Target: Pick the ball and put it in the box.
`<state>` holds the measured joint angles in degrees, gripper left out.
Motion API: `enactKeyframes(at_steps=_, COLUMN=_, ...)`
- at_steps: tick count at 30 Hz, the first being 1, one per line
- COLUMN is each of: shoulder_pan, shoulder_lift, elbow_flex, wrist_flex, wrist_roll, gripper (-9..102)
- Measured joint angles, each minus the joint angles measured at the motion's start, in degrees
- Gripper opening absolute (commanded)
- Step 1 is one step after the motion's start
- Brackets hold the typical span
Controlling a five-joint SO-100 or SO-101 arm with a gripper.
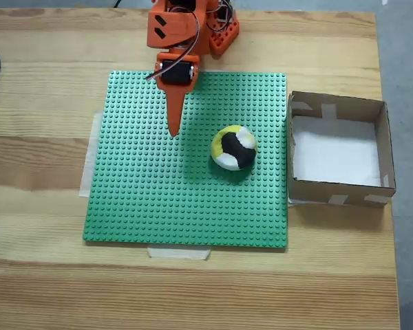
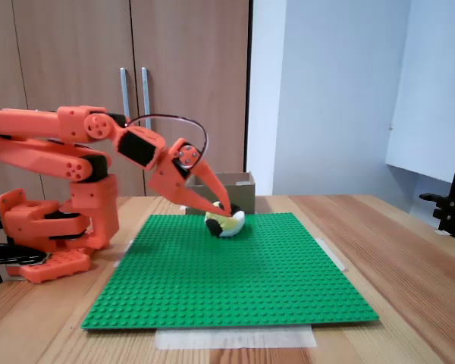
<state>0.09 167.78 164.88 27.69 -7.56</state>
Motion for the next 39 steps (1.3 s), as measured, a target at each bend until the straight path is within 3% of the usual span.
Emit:
enactKeyframes(at_steps=19, shoulder_pan=-1.9, shoulder_lift=-26.1, elbow_flex=-34.7, wrist_flex=22.7, wrist_roll=7.6, gripper=-1)
enactKeyframes(at_steps=39, shoulder_pan=-12.4, shoulder_lift=-49.7, elbow_flex=-66.4, wrist_flex=46.8, wrist_roll=6.4, gripper=-1)
